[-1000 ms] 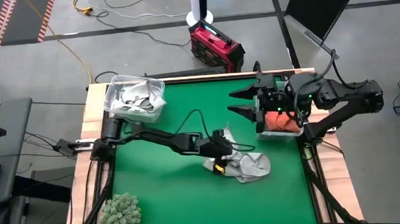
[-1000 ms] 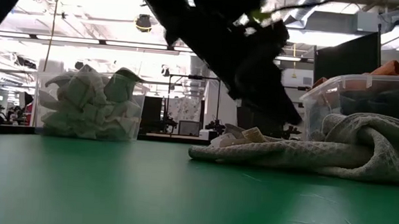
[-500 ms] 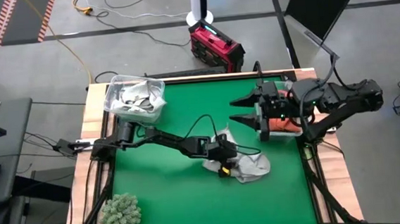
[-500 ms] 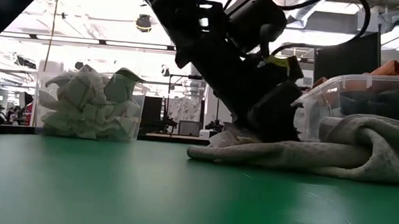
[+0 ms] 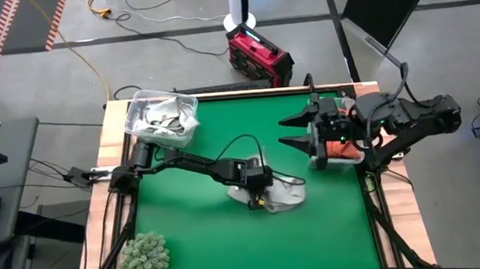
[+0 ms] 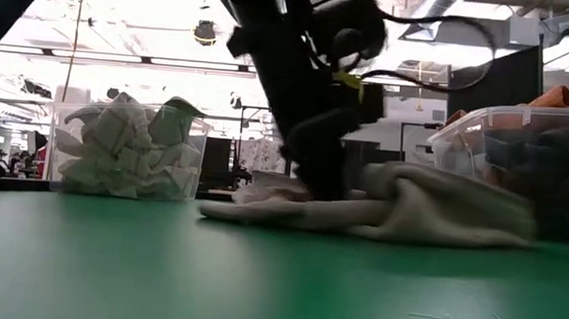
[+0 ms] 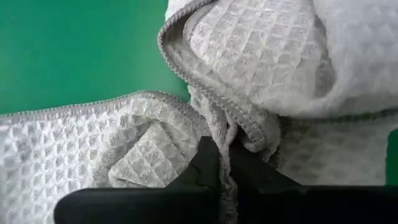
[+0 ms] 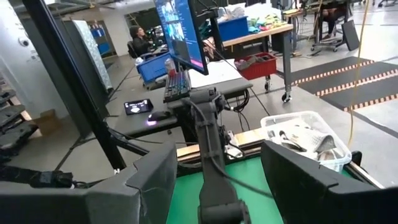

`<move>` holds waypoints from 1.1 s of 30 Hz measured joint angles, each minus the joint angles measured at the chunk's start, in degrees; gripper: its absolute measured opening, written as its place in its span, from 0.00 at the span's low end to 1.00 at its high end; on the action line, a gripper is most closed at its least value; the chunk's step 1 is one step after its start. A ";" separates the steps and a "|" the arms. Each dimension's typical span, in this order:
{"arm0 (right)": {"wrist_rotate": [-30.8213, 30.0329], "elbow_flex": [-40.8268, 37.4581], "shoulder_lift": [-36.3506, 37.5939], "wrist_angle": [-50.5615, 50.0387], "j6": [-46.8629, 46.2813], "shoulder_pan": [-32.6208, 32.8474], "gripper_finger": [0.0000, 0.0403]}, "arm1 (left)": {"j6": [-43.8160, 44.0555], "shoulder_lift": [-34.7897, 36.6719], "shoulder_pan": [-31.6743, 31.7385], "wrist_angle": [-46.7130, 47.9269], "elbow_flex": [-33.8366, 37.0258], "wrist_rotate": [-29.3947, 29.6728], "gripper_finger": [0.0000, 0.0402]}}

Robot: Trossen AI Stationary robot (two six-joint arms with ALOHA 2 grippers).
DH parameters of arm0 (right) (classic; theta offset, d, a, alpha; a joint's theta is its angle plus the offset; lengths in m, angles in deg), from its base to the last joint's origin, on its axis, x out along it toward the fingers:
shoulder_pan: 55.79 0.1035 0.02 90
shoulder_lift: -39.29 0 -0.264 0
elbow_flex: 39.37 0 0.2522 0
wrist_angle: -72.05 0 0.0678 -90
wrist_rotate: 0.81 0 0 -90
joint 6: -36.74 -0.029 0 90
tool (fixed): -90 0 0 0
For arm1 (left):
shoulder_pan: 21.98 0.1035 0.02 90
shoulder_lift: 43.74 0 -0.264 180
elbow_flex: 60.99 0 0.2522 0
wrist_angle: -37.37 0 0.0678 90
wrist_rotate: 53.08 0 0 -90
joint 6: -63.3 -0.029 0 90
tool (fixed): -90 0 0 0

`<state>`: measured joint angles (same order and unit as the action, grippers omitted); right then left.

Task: Sort towels by color in basket
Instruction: Put the light gray towel into the left transparent bin

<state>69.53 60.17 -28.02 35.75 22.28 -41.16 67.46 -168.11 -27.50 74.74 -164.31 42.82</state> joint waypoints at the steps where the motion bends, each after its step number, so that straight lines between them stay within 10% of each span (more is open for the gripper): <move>1: 0.00 0.00 0.30 -0.04 0.07 0.00 0.64 | -0.02 1.13 0.41 1.13 0.10 0.78 0.02; 33: -0.02 0.00 -0.37 6.98 6.82 -0.11 0.64 | -14.76 57.76 17.70 14.11 0.04 44.69 0.01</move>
<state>69.50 60.17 -28.38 42.73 29.10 -41.26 52.70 -110.35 -9.79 88.84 -164.27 87.51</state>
